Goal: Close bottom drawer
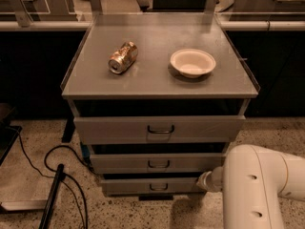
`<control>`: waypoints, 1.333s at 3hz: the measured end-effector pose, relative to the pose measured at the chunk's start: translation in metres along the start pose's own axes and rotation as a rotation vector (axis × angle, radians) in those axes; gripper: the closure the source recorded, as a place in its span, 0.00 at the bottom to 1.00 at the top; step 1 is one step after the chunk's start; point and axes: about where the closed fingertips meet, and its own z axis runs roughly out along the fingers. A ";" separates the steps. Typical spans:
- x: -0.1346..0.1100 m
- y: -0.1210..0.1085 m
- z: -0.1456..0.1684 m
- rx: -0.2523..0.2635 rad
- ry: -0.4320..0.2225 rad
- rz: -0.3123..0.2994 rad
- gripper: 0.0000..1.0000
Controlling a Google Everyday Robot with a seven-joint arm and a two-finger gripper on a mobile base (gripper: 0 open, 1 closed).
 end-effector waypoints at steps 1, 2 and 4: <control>0.000 0.000 0.000 0.000 0.000 0.000 1.00; 0.002 0.000 -0.001 0.000 0.000 0.000 1.00; -0.011 -0.007 -0.013 0.004 -0.017 0.023 1.00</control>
Offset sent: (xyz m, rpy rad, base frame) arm -0.0302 -0.0244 0.0096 0.0446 0.1185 0.0291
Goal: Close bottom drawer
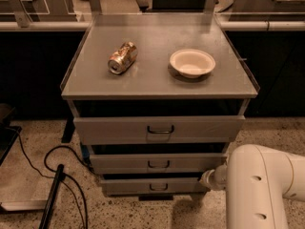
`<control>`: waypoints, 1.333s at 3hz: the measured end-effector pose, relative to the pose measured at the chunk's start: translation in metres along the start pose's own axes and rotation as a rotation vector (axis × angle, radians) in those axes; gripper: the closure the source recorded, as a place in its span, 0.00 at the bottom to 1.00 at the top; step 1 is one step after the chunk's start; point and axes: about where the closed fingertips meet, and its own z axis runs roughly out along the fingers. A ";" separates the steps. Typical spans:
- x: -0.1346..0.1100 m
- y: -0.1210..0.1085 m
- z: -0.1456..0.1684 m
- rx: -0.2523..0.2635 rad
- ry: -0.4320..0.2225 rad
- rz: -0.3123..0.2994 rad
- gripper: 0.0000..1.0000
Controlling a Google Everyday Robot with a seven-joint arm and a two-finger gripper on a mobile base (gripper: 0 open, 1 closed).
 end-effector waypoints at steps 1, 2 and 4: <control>0.000 0.000 0.000 0.000 0.000 0.000 0.81; 0.000 0.000 0.000 0.000 0.000 0.000 0.58; 0.015 -0.036 -0.049 0.067 0.065 0.081 0.13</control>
Offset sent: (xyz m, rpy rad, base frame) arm 0.0000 0.0000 0.0002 0.0000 0.0000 0.0001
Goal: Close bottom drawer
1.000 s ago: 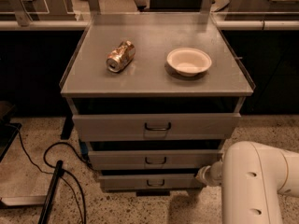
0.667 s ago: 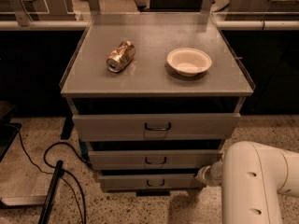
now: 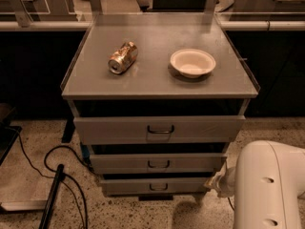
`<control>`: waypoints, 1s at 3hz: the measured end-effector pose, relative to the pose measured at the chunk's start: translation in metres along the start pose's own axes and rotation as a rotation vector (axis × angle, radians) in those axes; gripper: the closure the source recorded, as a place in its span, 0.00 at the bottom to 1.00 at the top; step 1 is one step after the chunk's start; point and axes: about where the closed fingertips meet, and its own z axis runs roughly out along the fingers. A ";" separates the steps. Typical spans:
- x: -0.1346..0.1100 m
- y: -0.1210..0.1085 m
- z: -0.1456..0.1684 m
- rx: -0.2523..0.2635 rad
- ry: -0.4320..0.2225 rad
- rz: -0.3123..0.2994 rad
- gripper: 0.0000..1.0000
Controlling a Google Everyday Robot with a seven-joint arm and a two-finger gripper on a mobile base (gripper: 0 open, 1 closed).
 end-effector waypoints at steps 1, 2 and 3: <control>0.009 -0.005 -0.002 0.009 0.014 0.000 0.00; 0.009 -0.005 -0.002 0.009 0.014 0.000 0.00; 0.010 -0.011 -0.003 0.022 0.010 -0.002 0.00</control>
Offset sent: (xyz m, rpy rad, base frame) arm -0.0098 0.0011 -0.0009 0.0002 0.0160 0.0030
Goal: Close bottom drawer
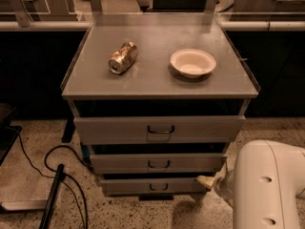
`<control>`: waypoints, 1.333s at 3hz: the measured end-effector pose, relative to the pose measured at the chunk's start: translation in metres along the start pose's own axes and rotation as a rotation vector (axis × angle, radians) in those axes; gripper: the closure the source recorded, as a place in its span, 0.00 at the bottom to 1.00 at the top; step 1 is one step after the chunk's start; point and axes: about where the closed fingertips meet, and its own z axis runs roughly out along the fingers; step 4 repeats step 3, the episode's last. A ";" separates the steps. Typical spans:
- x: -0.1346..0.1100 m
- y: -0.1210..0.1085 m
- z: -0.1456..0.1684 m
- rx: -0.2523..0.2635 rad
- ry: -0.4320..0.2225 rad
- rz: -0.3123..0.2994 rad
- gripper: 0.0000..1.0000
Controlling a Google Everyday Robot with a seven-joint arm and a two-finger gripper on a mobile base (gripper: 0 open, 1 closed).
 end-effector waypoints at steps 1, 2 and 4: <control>-0.005 -0.067 -0.020 0.100 -0.055 0.163 0.00; 0.010 -0.226 -0.091 0.299 -0.188 0.560 0.00; 0.012 -0.277 -0.127 0.377 -0.251 0.701 0.00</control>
Offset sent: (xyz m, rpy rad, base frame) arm -0.4180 -0.4044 0.0670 -0.4139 0.3079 -1.3859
